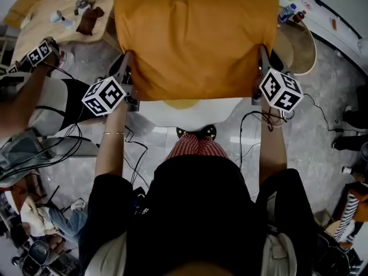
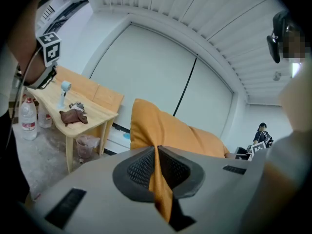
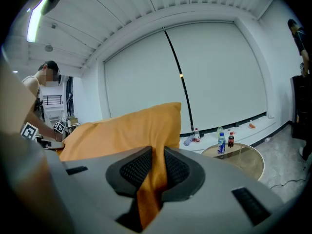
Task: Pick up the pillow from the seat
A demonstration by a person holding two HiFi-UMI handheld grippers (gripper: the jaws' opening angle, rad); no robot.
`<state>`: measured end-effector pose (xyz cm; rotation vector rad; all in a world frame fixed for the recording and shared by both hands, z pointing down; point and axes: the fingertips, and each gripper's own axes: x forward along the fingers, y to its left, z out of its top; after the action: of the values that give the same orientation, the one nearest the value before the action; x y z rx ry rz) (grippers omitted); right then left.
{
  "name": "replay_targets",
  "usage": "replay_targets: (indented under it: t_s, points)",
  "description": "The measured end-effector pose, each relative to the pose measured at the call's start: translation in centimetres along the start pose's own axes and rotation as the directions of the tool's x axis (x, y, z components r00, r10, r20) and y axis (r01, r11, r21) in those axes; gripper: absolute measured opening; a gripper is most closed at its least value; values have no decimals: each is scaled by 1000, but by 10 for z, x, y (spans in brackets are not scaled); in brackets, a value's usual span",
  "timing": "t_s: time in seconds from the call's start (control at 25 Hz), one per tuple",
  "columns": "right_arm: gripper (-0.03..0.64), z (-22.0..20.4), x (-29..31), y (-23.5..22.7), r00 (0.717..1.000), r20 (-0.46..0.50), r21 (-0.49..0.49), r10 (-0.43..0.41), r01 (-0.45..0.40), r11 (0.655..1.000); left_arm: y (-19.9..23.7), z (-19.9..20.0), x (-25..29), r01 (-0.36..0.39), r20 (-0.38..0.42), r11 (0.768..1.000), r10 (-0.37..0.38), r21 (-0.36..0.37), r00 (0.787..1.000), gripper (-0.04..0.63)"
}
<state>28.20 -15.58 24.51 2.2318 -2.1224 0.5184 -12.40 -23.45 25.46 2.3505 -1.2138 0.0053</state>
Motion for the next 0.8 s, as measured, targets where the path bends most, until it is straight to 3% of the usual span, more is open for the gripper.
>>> replay_targets:
  t_s: [0.36, 0.8]
  points:
    - [80, 13, -10, 5, 1000, 11, 12, 8, -9, 1000, -4, 10, -7, -7, 6, 1000, 7, -2, 1000, 23]
    - [75, 29, -13, 2, 1000, 26, 30, 17, -18, 999, -17, 31, -2, 39, 3, 999, -39, 7, 999, 23]
